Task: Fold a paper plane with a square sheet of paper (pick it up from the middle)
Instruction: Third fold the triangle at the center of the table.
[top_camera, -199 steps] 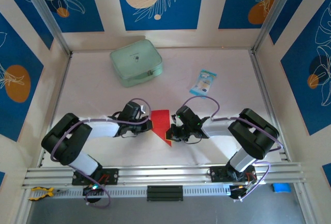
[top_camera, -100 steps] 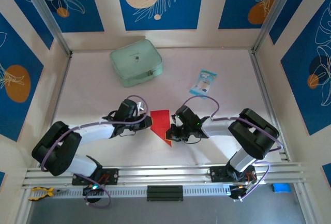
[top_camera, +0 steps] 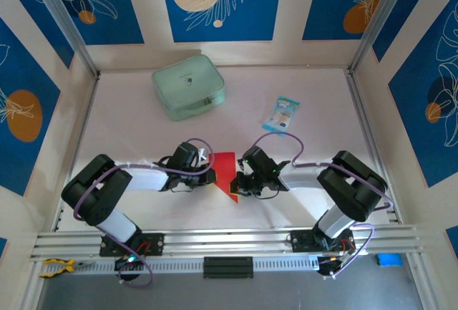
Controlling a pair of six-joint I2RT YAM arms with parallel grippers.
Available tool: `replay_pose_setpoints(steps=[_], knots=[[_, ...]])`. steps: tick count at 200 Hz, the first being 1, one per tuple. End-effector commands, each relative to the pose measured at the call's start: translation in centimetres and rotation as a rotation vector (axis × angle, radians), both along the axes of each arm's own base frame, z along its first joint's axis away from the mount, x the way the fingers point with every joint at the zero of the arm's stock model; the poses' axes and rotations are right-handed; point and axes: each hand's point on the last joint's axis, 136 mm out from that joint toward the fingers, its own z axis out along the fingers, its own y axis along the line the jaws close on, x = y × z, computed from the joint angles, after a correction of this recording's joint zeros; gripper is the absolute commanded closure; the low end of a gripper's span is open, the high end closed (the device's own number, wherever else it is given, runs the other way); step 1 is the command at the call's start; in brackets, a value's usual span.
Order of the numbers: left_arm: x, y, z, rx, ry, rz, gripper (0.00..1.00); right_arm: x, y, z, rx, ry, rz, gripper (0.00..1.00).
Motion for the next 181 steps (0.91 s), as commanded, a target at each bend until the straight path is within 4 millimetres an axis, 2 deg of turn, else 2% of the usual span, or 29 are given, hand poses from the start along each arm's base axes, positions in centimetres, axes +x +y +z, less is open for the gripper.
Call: replay_pose_setpoints(steps=[1,28,43,63,93,127,181], knots=[[-0.6,1.4,-2.0,0.068,0.029,0.025,0.96,-0.8,-1.2,-0.2,-0.066,0.02,0.008,0.98],[-0.8,1.3,-2.0,0.067,0.033,0.017,0.97,0.3,1.1,2.4,0.018,-0.028,0.056,0.97],[-0.8,1.3,-1.9,0.065,0.031,0.016,0.97,0.6,2.1,3.1,0.045,-0.043,0.077,0.97],[-0.8,1.2,-1.9,0.065,0.03,0.015,0.97,1.1,3.3,3.0,0.061,-0.042,0.091,0.97],[-0.8,1.1,-1.8,0.062,0.03,0.013,0.97,1.0,4.1,1.2,0.033,0.002,0.104,0.96],[-0.8,1.3,-2.0,0.069,0.034,0.017,0.98,-0.2,2.9,-0.8,-0.019,0.04,0.093,0.96],[-0.9,1.8,-2.3,0.101,0.037,0.02,0.98,-2.7,-0.4,-0.9,-0.026,0.055,0.07,0.95]])
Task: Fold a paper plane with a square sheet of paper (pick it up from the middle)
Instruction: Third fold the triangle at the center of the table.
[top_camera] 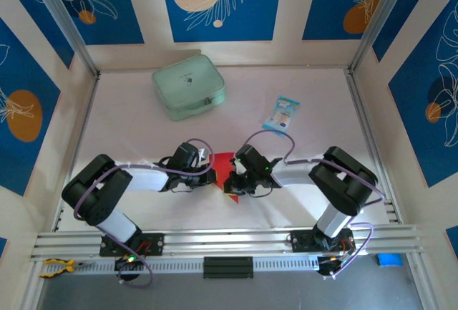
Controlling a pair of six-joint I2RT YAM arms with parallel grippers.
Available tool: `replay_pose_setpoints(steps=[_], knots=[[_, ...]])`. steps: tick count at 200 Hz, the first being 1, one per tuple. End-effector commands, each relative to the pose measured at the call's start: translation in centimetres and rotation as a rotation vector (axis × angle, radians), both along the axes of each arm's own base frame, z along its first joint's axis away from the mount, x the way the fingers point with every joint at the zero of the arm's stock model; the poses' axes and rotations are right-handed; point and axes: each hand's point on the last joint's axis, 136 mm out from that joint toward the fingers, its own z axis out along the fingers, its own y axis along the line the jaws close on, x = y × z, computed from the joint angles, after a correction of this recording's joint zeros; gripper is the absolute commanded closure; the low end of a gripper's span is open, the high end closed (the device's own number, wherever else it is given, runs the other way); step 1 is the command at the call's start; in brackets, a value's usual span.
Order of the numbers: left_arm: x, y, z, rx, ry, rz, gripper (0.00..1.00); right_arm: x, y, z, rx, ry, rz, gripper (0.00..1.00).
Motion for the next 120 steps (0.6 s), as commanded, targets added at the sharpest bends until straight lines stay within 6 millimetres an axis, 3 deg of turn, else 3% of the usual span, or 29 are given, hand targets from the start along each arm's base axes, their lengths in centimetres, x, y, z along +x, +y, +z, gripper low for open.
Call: replay_pose_setpoints(steps=[1,59,120], knots=[[-0.9,1.8,-2.2,0.1,0.038,0.016,0.98,-2.2,-2.2,-1.0,-0.038,0.057,-0.004,0.95],[-0.9,1.5,-2.3,0.087,0.049,0.019,0.98,-5.0,-5.4,-1.2,-0.038,0.066,-0.013,0.93],[-0.8,1.4,-1.9,0.068,0.056,0.036,0.98,-3.5,-5.3,1.4,-0.036,-0.03,-0.014,0.92]])
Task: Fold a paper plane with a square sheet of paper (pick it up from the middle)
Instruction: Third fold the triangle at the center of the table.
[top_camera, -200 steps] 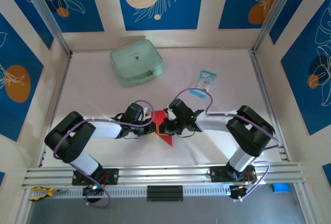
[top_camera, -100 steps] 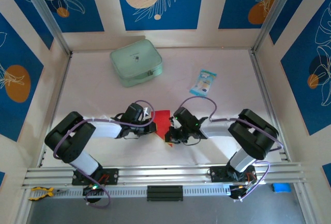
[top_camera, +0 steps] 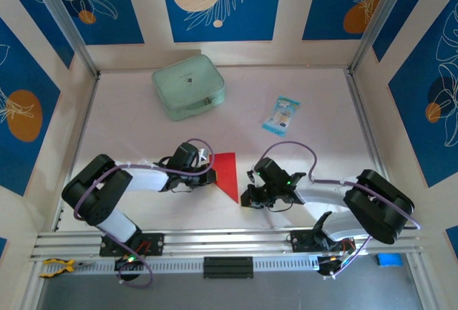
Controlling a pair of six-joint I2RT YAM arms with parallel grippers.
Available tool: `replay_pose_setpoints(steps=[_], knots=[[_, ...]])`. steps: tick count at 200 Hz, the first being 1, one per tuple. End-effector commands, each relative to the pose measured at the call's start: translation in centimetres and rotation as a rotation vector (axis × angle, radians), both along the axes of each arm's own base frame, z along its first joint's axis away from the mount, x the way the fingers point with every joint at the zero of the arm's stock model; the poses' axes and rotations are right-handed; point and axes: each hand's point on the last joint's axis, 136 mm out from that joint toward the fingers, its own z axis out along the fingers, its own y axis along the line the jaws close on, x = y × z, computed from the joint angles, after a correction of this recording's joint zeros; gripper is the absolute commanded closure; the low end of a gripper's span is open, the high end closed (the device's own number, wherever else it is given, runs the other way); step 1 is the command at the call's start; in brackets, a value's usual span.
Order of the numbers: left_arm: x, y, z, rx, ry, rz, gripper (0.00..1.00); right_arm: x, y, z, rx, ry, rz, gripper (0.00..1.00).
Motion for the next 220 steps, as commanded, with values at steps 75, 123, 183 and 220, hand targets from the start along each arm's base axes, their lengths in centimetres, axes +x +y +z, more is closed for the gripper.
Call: replay_pose_setpoints(steps=[75,123,183,220], knots=[[-0.8,1.5,-1.8,0.076,0.048,0.032,0.98,5.3,6.1,3.5,0.077,-0.097,0.056,0.92],[-0.8,1.5,-1.8,0.082,0.049,0.032,0.99,4.6,5.4,0.3,0.039,-0.018,0.039,0.92],[-0.6,1.7,-2.1,0.095,0.047,0.042,0.99,1.6,1.8,-1.2,0.009,0.024,-0.012,0.91],[-0.6,1.7,-1.7,0.082,0.042,0.053,0.99,2.8,0.9,0.6,-0.02,-0.065,-0.047,0.88]])
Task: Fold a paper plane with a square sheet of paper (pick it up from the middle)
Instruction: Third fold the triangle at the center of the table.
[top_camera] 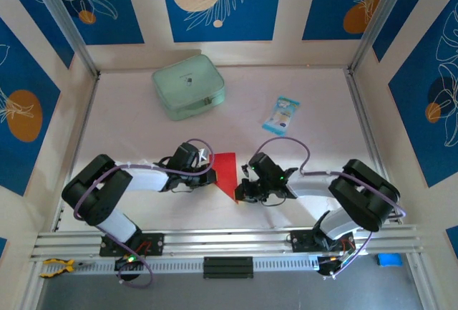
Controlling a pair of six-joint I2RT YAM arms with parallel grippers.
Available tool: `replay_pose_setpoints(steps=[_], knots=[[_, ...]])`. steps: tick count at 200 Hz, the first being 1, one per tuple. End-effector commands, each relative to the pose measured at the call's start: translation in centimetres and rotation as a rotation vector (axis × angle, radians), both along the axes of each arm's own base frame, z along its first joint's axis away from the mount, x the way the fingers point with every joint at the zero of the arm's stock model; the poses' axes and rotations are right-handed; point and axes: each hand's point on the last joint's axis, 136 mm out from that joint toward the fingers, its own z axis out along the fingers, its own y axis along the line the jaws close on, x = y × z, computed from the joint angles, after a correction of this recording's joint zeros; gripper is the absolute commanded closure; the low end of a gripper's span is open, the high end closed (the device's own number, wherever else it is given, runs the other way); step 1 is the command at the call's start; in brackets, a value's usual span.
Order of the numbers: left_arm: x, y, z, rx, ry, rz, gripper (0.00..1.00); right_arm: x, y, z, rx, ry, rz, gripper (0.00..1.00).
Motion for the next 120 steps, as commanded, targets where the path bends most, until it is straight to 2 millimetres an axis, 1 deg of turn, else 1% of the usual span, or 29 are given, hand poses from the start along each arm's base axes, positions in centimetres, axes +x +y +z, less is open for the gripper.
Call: replay_pose_setpoints(steps=[1,15,27,60,73,81,97,107,120], knots=[[-0.5,1.7,-1.7,0.08,0.038,0.053,0.99,0.5,-0.9,0.7,-0.046,-0.033,-0.032,0.88],[-0.5,1.7,-1.4,0.066,0.038,0.061,0.99,1.2,-1.1,1.4,-0.072,-0.066,-0.041,0.86],[-0.5,1.6,-1.1,0.052,0.036,0.069,0.99,1.9,-1.1,2.0,-0.09,-0.099,-0.047,0.82],[-0.5,1.2,0.0,0.026,0.018,0.074,0.98,3.7,-0.9,3.3,-0.103,-0.18,-0.085,0.66],[-0.5,1.0,0.4,0.023,0.008,0.073,0.98,4.2,-0.9,3.6,-0.109,-0.195,-0.108,0.57],[-0.6,0.9,0.6,0.019,0.005,0.071,0.97,4.5,-1.3,3.4,-0.134,-0.186,-0.145,0.51],[-0.6,0.8,0.8,0.018,-0.003,0.07,0.96,4.9,-1.5,3.5,-0.138,-0.197,-0.172,0.46],[-0.5,0.8,1.1,0.017,-0.01,0.07,0.94,5.0,-1.1,3.8,-0.115,-0.206,-0.164,0.44],[-0.4,0.7,1.4,0.019,-0.022,0.064,0.92,5.0,-0.6,4.0,-0.093,-0.211,-0.138,0.43]])
